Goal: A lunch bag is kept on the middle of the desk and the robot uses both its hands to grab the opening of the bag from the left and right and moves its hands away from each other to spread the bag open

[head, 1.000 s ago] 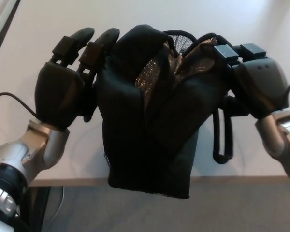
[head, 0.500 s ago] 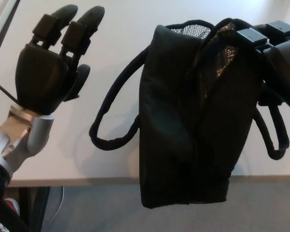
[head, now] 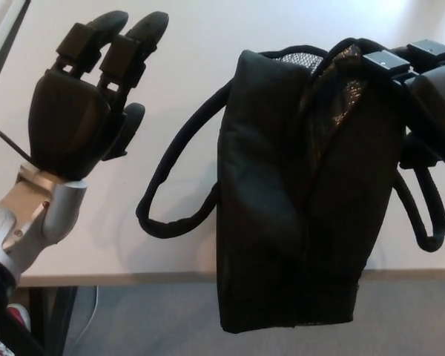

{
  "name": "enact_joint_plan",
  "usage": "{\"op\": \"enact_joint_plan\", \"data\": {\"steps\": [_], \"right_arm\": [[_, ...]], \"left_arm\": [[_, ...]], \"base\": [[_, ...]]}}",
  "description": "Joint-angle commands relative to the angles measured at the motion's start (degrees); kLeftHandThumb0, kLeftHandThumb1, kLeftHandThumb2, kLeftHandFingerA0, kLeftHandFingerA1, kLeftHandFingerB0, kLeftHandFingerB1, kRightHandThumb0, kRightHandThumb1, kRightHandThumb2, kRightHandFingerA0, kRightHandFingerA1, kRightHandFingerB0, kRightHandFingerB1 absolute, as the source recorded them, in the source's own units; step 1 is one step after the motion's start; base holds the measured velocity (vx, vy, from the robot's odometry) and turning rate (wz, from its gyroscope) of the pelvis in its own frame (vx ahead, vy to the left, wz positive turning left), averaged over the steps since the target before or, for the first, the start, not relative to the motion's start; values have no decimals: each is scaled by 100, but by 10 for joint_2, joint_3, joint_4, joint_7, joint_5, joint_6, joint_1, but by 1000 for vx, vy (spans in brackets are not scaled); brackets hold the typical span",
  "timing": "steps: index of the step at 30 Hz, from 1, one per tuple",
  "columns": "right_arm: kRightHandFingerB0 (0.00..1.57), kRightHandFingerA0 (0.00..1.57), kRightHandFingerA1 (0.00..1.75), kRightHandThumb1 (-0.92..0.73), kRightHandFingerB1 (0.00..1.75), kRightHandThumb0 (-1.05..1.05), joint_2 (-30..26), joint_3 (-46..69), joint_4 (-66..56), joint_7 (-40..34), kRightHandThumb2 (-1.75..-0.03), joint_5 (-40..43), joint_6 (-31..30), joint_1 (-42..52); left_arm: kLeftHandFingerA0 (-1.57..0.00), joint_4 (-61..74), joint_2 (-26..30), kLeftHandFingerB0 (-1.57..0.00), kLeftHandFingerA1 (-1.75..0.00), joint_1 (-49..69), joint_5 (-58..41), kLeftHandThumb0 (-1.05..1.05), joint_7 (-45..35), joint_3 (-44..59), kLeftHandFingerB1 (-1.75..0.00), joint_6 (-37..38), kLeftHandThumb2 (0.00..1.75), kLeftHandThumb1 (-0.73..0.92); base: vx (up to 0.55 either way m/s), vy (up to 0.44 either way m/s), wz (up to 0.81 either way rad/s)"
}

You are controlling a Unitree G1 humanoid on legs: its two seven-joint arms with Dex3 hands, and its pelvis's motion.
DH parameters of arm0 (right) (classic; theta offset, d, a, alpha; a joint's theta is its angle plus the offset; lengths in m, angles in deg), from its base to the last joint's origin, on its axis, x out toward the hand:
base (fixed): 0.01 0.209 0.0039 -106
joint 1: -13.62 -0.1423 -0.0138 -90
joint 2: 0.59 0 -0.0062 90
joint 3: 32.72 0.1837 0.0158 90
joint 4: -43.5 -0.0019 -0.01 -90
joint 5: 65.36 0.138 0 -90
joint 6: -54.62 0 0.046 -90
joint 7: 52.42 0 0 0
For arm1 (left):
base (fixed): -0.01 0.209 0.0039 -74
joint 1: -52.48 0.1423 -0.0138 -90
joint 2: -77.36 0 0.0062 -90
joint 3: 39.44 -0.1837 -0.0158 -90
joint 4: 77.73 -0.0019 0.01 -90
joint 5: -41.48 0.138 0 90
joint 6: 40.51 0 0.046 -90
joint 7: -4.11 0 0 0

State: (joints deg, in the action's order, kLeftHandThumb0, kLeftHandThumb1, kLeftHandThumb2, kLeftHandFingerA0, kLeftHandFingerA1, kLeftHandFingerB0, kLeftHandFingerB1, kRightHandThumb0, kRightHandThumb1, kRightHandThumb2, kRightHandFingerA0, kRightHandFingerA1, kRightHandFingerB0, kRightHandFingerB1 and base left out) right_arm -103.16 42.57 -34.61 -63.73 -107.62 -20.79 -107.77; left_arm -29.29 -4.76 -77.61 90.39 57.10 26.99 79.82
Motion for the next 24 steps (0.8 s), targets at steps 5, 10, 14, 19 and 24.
{"op": "enact_joint_plan", "data": {"steps": [5,10,14,19,24], "right_arm": [[71,71,160,-56,130,-21,67,-46,263,-77,-56,-39,13,-179],[6,27,58,-43,47,-22,144,-81,504,72,-91,-34,-104,-385],[0,10,37,-42,14,-60,165,-68,534,111,-54,-3,-141,-433],[0,9,43,-43,11,-63,153,-94,554,94,-75,-22,-126,-458],[0,12,39,-45,16,-57,134,-103,587,82,-54,-14,-121,-465]], "left_arm": [[-27,9,-1,-13,-30,18,-12,11,-18,10,-32,-2,82,41],[-25,21,4,-10,-31,34,-2,8,4,8,-32,6,83,43],[-27,27,11,-12,-32,43,3,8,13,9,-32,9,84,43],[-26,33,28,-8,-30,53,-8,10,3,17,-32,26,88,43],[-27,29,24,-8,-31,53,-5,11,8,18,-32,20,88,40]], "base": [[0,0,0],[0,0,0],[0,0,0],[0,0,0],[0,0,1]]}}
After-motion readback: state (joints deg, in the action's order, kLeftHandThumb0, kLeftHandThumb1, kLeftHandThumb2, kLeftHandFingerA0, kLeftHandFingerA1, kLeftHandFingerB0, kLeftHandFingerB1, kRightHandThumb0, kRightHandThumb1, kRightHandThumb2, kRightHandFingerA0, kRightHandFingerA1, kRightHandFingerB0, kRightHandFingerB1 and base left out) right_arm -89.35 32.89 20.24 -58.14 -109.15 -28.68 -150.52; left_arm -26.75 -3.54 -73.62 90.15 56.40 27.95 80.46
